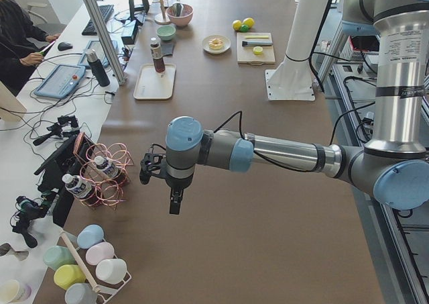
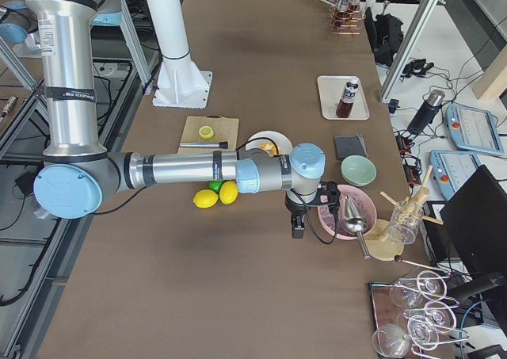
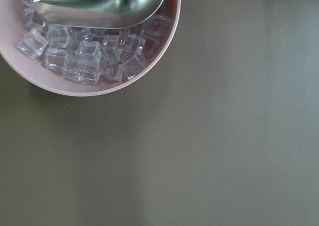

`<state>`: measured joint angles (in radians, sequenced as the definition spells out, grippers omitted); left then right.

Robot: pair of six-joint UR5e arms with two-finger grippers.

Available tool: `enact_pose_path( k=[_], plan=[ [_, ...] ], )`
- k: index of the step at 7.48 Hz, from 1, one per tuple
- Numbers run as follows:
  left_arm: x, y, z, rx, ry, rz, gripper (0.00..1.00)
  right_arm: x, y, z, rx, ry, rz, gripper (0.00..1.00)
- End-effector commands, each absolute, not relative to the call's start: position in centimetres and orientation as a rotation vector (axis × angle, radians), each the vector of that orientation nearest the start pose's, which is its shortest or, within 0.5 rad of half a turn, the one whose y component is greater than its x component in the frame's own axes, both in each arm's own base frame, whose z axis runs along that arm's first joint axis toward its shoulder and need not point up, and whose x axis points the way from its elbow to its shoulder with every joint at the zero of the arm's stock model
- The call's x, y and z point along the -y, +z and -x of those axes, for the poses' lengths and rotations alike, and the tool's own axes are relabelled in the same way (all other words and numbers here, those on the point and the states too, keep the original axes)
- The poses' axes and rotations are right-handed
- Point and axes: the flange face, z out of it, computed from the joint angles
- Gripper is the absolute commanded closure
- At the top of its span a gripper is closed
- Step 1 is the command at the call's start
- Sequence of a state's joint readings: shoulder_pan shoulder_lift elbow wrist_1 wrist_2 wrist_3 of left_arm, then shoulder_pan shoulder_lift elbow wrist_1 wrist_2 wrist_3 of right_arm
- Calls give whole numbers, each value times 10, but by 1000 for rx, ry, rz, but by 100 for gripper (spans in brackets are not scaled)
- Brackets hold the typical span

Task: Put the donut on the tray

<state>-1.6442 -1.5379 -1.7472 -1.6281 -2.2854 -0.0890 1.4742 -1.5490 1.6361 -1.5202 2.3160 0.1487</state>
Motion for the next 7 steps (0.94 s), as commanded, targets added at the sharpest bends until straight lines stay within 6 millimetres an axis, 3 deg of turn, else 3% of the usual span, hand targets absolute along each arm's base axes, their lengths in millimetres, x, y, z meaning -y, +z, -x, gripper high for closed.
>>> enact_pose_path(
  k=[1, 7],
  plan=[
    [482, 587, 104, -714, -84, -182, 2, 513, 612, -16, 755, 0, -39, 0],
    [479, 587, 104, -715, -84, -185, 2, 507, 614, -18, 754, -1, -38, 0]
  ],
)
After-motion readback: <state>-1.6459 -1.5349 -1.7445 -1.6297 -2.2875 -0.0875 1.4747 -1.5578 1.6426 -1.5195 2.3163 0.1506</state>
